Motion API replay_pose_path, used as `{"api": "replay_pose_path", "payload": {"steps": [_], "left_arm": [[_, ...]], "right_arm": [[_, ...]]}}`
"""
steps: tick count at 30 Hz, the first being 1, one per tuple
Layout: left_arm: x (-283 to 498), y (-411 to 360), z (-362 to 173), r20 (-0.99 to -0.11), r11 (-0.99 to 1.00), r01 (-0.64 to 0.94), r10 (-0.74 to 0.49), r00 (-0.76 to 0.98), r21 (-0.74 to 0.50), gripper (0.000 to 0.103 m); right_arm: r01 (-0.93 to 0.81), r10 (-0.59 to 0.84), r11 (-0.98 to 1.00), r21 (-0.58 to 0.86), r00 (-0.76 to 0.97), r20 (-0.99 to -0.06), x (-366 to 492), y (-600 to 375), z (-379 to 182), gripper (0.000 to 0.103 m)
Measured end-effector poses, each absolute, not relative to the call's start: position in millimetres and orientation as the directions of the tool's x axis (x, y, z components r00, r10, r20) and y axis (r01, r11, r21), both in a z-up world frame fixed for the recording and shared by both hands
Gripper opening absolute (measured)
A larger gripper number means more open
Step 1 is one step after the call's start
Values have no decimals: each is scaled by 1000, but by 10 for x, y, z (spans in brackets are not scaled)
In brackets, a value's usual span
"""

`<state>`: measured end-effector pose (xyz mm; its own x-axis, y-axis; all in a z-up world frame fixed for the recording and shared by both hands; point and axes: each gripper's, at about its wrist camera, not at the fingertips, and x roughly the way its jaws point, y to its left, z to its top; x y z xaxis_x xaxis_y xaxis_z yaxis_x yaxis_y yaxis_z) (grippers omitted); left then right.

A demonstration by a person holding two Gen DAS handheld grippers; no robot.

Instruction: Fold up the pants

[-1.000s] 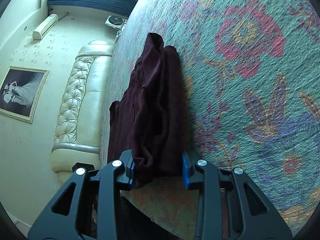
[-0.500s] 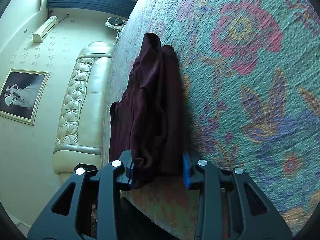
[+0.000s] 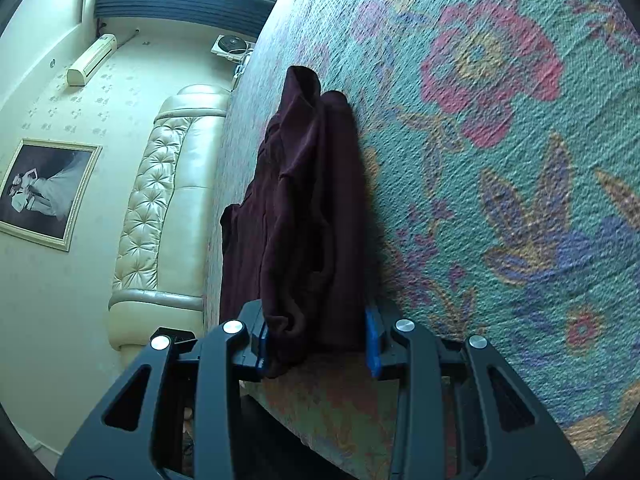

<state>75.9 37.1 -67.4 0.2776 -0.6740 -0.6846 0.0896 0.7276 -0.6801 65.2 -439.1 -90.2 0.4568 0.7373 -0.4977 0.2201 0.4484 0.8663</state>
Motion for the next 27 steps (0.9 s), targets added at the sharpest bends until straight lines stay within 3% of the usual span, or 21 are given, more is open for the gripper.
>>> {"api": "replay_pose_path", "payload": {"steps": [5, 10, 16, 21, 27], "left_arm": [[762, 378, -666, -680, 725, 105, -679, 276, -681, 28], [735, 423, -661, -645, 689, 120, -716, 267, -715, 47], [611, 344, -506, -677, 738, 209, -673, 297, -642, 75], [527, 339, -350, -670, 753, 249, -656, 346, -609, 77], [577, 533, -276, -656, 753, 184, -646, 390, -632, 79]], "right_arm": [[222, 739, 442, 869, 460, -493, 650, -4398, -900, 35], [216, 758, 407, 888, 463, -460, 619, -4496, -891, 43], [219, 740, 425, 878, 475, -477, 572, -4657, -823, 46], [210, 699, 492, 845, 483, -528, 669, -4687, -735, 54], [260, 622, 524, 811, 534, -573, 794, -4799, -674, 57]]}}
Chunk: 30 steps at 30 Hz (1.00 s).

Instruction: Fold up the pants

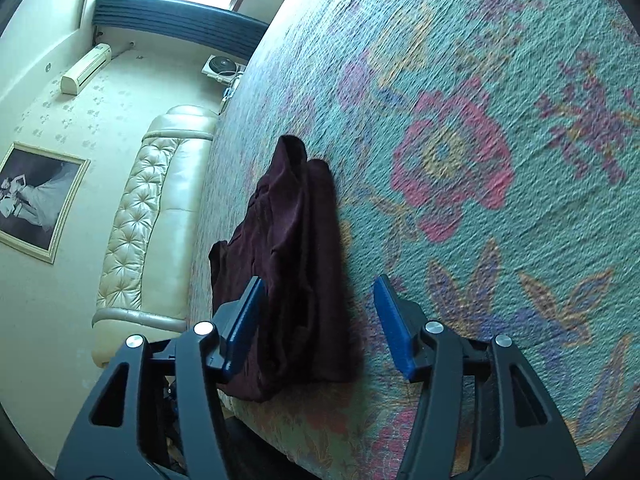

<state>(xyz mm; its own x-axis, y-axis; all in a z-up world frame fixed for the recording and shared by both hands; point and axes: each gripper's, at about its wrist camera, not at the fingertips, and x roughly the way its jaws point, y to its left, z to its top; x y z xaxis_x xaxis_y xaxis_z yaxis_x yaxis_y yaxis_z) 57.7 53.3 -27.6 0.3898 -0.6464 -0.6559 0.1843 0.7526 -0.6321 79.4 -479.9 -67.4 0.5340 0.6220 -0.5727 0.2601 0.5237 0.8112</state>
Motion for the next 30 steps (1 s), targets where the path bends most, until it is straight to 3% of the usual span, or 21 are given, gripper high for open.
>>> {"api": "replay_pose_path", "payload": {"steps": [7, 11, 17, 23, 30], "left_arm": [[489, 513, -314, -738, 833, 131, -540, 405, -537, 79], [362, 424, -265, -769, 872, 135, -480, 422, -470, 79], [166, 317, -190, -795, 920, 98, -378, 474, -379, 83], [-29, 104, -147, -818, 960, 111, -279, 504, -259, 85], [-206, 23, -136, -824, 970, 69, -233, 516, -231, 86]], "right_arm": [[294, 501, 642, 708, 539, -678, 603, -4704, -523, 67], [310, 482, 650, 694, 538, -692, 429, -4664, -461, 72], [309, 343, 786, 536, 505, -792, 90, -4495, -263, 81], [211, 176, 923, 320, 508, -843, -70, -4108, -62, 87], [115, 142, 966, 230, 510, -849, -173, -3742, -82, 88]]}}
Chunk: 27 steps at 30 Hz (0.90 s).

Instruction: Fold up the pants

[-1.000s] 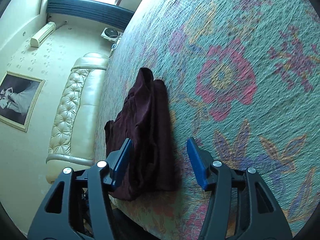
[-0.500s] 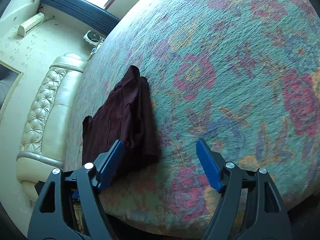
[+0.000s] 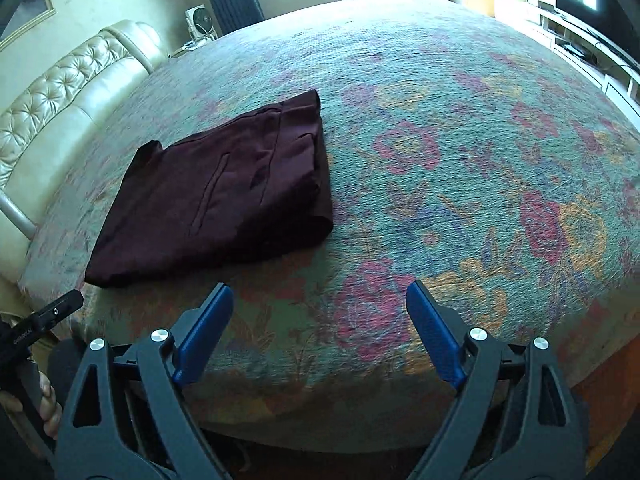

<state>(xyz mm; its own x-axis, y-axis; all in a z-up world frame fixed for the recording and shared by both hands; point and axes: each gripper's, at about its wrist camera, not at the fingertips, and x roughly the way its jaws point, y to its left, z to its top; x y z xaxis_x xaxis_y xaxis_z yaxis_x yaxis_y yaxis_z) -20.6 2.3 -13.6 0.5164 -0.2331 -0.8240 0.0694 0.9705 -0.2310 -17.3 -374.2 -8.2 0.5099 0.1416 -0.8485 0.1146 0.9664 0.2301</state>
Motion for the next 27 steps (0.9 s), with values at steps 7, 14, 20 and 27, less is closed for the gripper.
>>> {"api": "replay_pose_path", "payload": {"steps": [7, 14, 20, 27], "left_arm": [[-321, 17, -128, -822, 987, 38, -149, 550, -153, 86], [-347, -94, -96, -817, 988, 76, -151, 557, -131, 86], [-400, -220, -71, -807, 988, 125, -144, 574, -87, 86], [-412, -239, -61, -803, 992, 113, -110, 585, -54, 86]], "right_arm": [[72, 156, 973, 219, 491, -857, -222, -3585, -143, 88], [63, 148, 977, 206, 495, -856, -243, -3522, -172, 88], [57, 152, 977, 207, 493, -857, -214, -3519, -193, 88], [63, 156, 975, 213, 487, -859, -209, -3515, -207, 88]]}}
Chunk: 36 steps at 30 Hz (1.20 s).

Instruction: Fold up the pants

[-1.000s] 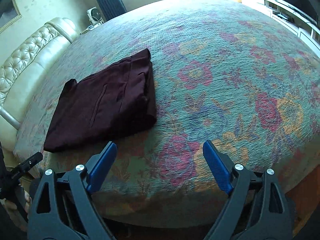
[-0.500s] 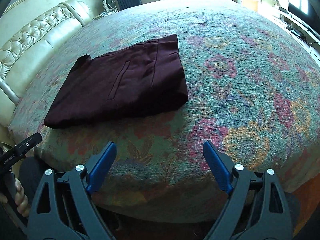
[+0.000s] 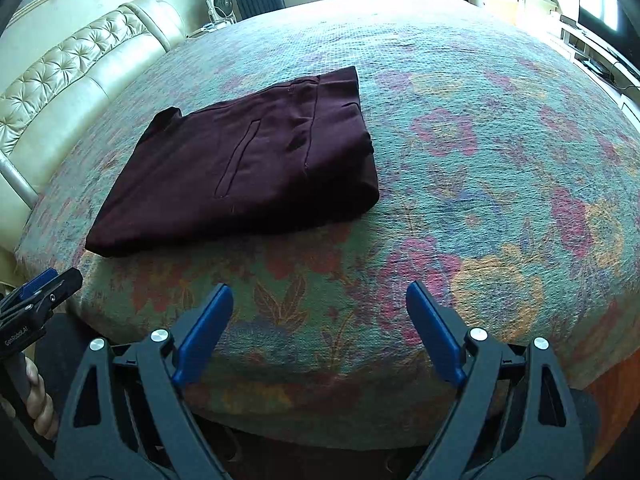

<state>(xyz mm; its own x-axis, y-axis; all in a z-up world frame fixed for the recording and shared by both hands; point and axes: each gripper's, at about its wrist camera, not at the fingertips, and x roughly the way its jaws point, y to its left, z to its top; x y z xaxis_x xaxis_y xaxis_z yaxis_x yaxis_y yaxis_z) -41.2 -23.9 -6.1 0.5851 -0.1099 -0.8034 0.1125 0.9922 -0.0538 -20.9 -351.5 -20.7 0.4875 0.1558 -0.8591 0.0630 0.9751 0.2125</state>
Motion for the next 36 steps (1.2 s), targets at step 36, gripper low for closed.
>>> {"api": "replay_pose_path", "payload": {"steps": [36], "left_arm": [[-388, -294, -143, -844, 996, 84, -48, 535, -4, 86]], "right_arm": [[45, 170, 976, 213, 457, -873, -227, -3420, -280, 88]]}}
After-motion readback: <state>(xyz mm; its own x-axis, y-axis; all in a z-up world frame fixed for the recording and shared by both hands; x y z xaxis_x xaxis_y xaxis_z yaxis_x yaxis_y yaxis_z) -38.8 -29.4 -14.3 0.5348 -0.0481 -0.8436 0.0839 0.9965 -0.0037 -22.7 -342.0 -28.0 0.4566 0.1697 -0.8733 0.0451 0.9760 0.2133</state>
